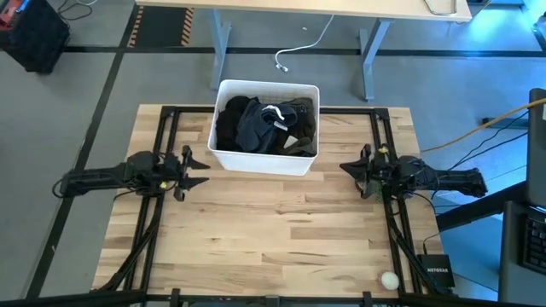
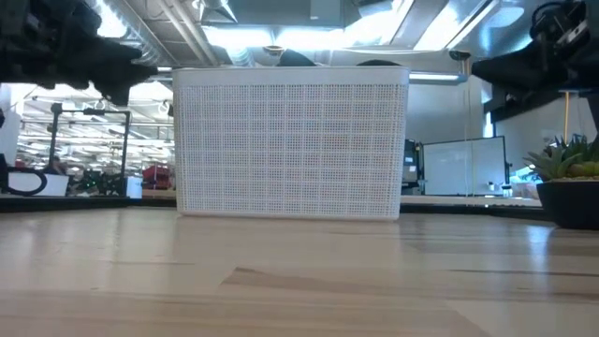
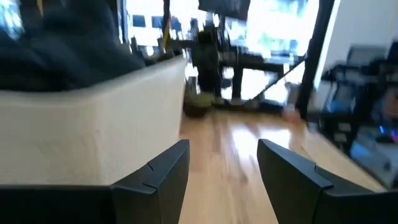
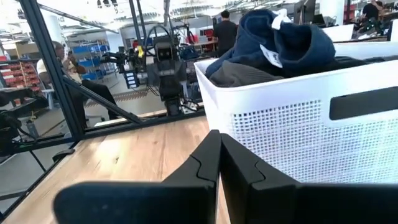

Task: Sort clothes
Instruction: Return to Home Position

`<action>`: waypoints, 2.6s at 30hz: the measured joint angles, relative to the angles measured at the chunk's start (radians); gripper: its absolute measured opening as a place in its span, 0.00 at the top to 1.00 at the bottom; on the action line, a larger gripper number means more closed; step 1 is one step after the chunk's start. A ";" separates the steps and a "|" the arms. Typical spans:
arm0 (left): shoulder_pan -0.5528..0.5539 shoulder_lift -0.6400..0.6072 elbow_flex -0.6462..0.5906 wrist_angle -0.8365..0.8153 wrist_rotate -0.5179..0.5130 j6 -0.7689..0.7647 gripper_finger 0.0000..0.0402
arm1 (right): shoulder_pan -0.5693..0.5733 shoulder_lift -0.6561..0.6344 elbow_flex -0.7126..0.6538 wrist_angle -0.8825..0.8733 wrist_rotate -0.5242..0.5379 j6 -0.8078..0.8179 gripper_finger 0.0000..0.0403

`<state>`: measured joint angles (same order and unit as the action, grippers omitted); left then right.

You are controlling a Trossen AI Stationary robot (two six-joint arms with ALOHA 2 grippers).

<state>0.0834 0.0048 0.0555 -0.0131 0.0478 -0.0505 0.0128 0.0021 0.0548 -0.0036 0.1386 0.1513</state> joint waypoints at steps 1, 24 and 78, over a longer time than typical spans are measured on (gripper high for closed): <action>0.000 0.003 -0.003 -0.015 0.004 0.000 0.54 | 0.000 0.000 -0.008 0.006 0.000 0.000 0.96; 0.003 0.004 0.001 -0.105 -0.063 -0.014 0.54 | 0.000 0.015 -0.047 0.040 0.008 -0.046 0.96; 0.003 0.004 0.001 -0.108 -0.063 -0.013 0.54 | 0.000 0.015 -0.048 0.039 0.007 -0.046 0.96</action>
<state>0.0868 0.0090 0.0566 -0.1215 -0.0154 -0.0640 0.0128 0.0174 0.0067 0.0358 0.1452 0.1055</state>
